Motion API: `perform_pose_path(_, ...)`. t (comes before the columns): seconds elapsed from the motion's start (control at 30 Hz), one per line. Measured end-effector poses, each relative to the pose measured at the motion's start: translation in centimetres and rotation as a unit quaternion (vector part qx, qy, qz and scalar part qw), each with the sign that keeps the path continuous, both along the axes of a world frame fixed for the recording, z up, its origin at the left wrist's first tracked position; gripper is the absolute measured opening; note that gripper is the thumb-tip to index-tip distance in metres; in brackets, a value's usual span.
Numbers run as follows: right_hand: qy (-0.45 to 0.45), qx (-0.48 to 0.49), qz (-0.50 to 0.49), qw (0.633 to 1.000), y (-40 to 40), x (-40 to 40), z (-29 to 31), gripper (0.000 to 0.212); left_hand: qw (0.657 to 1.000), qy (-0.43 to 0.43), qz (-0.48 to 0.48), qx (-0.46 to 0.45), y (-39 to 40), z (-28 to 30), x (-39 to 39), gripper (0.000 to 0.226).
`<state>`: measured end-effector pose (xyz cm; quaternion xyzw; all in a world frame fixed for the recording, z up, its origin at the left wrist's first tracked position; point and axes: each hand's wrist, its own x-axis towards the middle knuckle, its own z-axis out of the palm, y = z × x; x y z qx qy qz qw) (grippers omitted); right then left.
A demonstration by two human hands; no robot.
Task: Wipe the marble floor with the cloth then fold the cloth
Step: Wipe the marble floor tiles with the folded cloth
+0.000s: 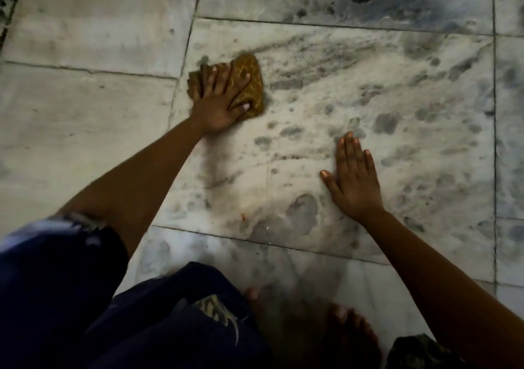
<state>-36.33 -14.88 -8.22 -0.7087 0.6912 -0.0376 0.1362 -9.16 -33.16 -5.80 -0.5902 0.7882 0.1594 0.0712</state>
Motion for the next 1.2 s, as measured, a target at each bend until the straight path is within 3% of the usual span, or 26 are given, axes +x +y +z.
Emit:
perform_pose_path(0.13,-0.005,0.003,0.0,1.0,0.0,0.0,0.1,0.08,0.998,-0.005,-0.053,-0.021,10.1,-0.4,2.2,0.077)
perform_pose_path(0.27,-0.009,0.011,-0.002,1.0,0.3,0.2,0.1,0.084,0.993,0.002,-0.113,-0.025,16.8,-0.6,6.4,0.07)
perform_pose_path(0.4,-0.016,0.024,-0.015,0.999,1.8,0.2,0.3,0.084,1.0,-0.015,0.026,-0.006,13.1,-0.1,6.6,0.09)
perform_pose_path(0.47,-0.014,0.021,-0.013,1.0,3.5,0.3,0.2,0.082,0.997,-0.009,0.073,0.029,11.4,0.2,4.6,0.082)
perform_pose_path(0.53,-0.016,0.03,-0.008,0.999,4.6,0.2,0.3,0.081,0.997,-0.013,0.057,0.053,11.6,0.4,1.9,0.068)
perform_pose_path(0.67,-0.016,0.031,-0.005,0.999,4.9,0.1,0.3,0.08,0.995,-0.03,-0.082,0.036,17.3,0.4,-2.1,0.063)
perform_pose_path(0.8,-0.008,0.024,-0.004,1.0,5.0,0.1,0.2,0.079,0.981,-0.02,-0.194,-0.01,21.3,0.0,2.3,0.064)
perform_pose_path(0.97,-0.005,0.027,-0.002,1.0,4.9,0.0,0.1,0.08,0.99,-0.095,-0.096,-0.038,14.7,0.2,8.7,0.072)
perform_pose_path(1.1,-0.009,0.031,-0.004,0.999,4.9,0.1,0.4,0.081,0.996,-0.089,-0.015,-0.002,11.7,0.8,5.2,0.069)
perform_pose_path(1.2,-0.009,0.025,-0.006,1.0,5.0,0.1,0.3,0.081,0.994,-0.079,-0.072,-0.007,15.7,0.3,1.2,0.063)
